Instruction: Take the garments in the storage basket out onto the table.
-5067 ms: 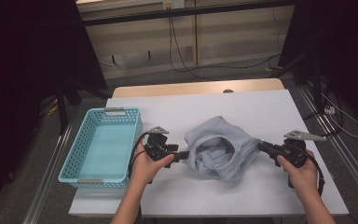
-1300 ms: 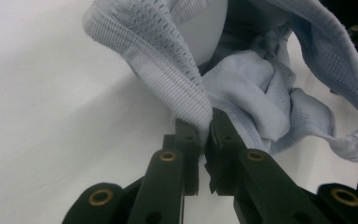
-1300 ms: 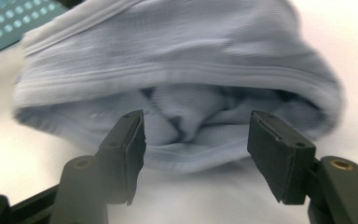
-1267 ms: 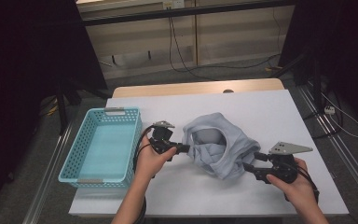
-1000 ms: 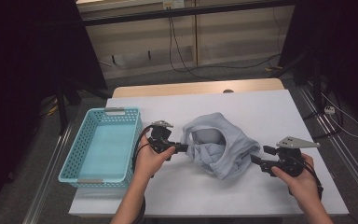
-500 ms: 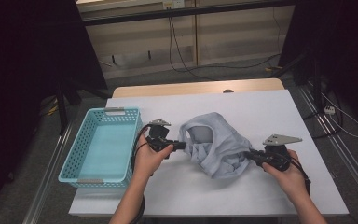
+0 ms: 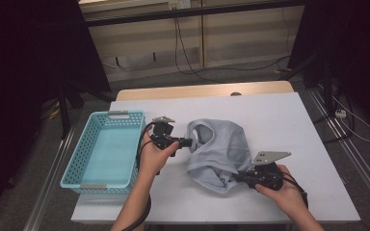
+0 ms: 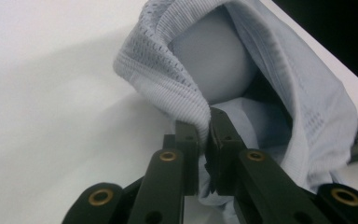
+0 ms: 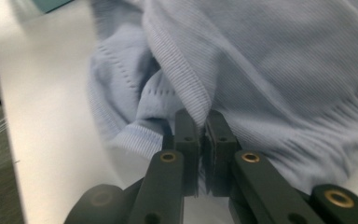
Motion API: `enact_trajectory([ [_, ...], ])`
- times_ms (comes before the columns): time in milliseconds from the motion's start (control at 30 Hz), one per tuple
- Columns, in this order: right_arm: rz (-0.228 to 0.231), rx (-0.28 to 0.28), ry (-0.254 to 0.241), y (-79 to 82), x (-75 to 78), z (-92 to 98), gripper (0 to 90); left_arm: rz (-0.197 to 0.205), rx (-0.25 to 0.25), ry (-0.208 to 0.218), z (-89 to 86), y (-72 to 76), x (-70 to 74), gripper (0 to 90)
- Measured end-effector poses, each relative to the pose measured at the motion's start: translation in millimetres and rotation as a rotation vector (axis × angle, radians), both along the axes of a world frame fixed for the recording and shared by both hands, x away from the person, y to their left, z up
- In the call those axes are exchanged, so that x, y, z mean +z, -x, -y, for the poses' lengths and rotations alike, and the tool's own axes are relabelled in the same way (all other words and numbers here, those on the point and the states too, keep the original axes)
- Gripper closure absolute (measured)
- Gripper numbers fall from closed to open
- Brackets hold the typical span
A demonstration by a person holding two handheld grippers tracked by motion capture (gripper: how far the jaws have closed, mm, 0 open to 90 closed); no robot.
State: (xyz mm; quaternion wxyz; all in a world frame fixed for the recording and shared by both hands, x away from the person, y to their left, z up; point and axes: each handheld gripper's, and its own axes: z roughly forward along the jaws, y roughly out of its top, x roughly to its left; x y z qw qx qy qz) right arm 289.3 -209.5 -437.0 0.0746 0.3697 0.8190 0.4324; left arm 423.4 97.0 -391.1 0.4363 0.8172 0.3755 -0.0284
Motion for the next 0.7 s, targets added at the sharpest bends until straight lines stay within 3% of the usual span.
enact_trajectory([
  [200, 0.013, 0.061, -0.005, 5.9, 3.6, -16.5, 85.2, 0.009, -0.011, 0.012, 5.3, 0.8, -1.4, 77.4],
  [300, 0.019, 0.061, 0.014, 5.2, 2.7, -19.1, 84.9, 0.048, 0.0, 0.012, 3.0, 2.0, -2.0, 58.3],
  [400, 0.008, 0.05, -0.003, 3.9, 1.1, -15.5, 84.7, 0.093, 0.038, -0.007, -3.2, 3.9, 1.9, 39.3],
  [533, 0.008, 0.046, -0.016, 3.3, 0.1, -14.0, 84.3, 0.083, 0.06, 0.011, -9.7, 9.8, 5.4, 28.7],
  [700, 0.007, 0.062, -0.003, 3.9, -1.4, -19.2, 83.7, 0.077, 0.059, -0.014, -15.2, 17.5, 4.6, 24.1],
])
